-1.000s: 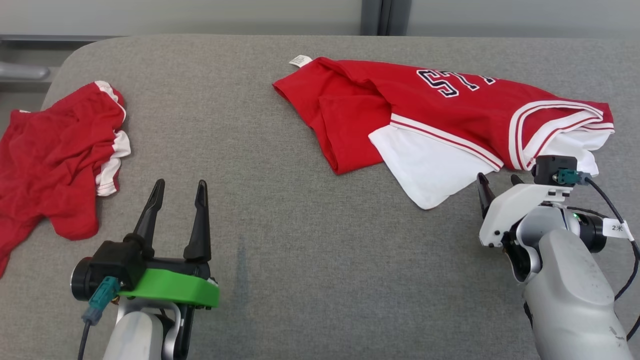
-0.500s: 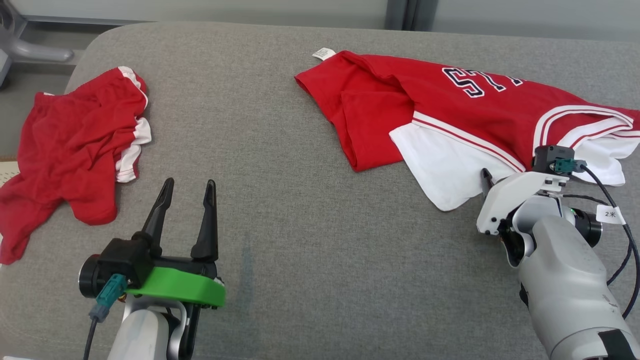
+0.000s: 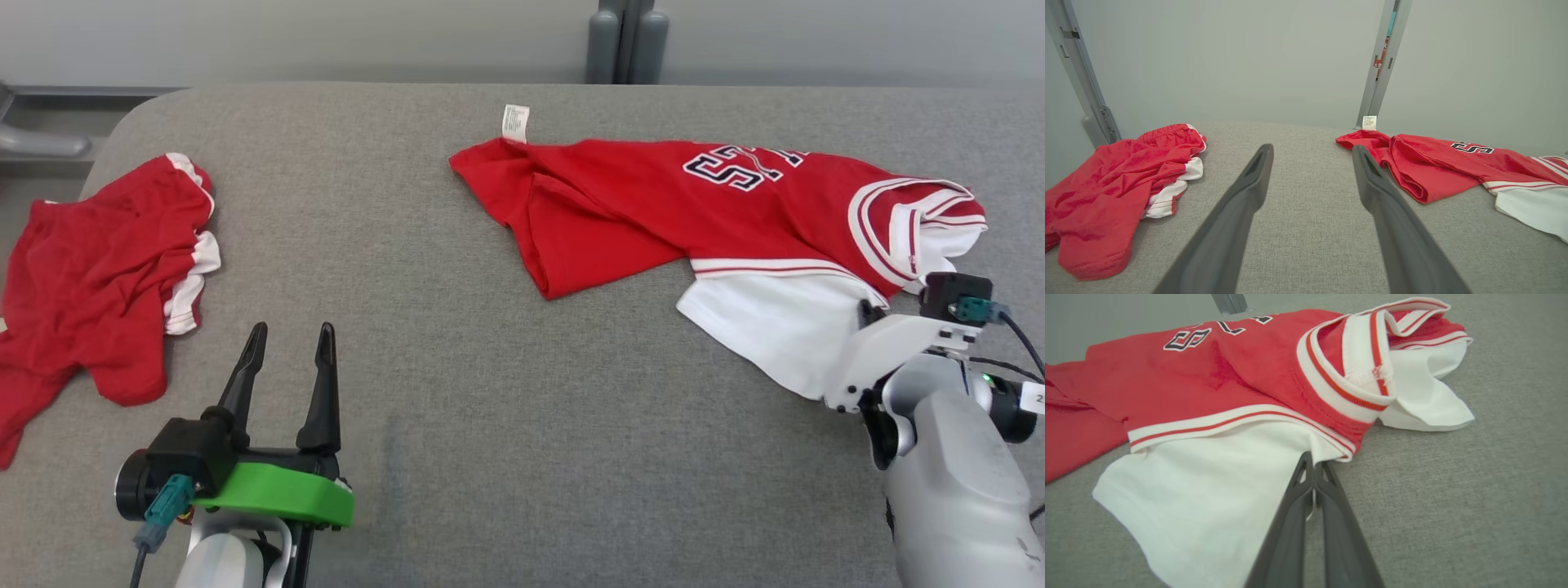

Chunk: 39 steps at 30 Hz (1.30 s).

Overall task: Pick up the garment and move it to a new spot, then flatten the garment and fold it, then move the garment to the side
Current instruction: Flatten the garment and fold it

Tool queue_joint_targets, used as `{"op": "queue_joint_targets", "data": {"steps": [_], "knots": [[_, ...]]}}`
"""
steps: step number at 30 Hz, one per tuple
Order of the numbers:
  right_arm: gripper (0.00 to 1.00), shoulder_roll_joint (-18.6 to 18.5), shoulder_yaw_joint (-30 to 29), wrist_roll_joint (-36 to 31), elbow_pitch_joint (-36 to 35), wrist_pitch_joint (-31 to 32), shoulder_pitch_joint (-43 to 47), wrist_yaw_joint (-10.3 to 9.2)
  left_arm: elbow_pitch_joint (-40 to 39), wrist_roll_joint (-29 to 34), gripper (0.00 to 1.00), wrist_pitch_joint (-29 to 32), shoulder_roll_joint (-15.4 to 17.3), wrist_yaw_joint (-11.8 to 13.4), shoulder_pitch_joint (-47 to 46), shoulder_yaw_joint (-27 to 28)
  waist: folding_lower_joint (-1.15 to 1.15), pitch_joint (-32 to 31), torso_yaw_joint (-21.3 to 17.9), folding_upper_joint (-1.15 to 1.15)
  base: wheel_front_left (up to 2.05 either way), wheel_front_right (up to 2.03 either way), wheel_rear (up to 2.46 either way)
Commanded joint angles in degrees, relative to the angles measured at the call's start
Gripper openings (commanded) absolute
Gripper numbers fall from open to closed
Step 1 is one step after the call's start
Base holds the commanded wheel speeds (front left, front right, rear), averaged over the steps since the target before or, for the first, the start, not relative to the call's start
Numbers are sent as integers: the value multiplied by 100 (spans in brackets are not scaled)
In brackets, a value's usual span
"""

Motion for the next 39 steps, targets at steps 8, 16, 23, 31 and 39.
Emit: {"op": "queue_joint_targets", "data": {"steps": [8,16,23,31,39], "knots": [[0,-32,-650,-418,-2092,1153,1142,-10,-97,39,100,-1,-18,-9,-16,86,0,-52,-351,0,0,0,0],[1,-31,-901,-433,-3261,1682,1597,-10,-114,31,100,-2,-16,-9,-115,91,0,77,-340,0,0,0,0],[100,-29,-811,-490,-3625,1493,1742,-10,-78,19,100,-1,-33,-9,-98,104,0,93,-283,0,0,0,0],[100,-29,-333,-373,-4025,532,2032,-10,-41,49,100,-2,-59,-9,-7,162,0,-40,-240,0,0,0,0],[100,-29,718,35,-4255,-540,2599,-10,-24,190,100,-1,-74,-9,215,310,0,-324,-291,0,0,0,0]]}}
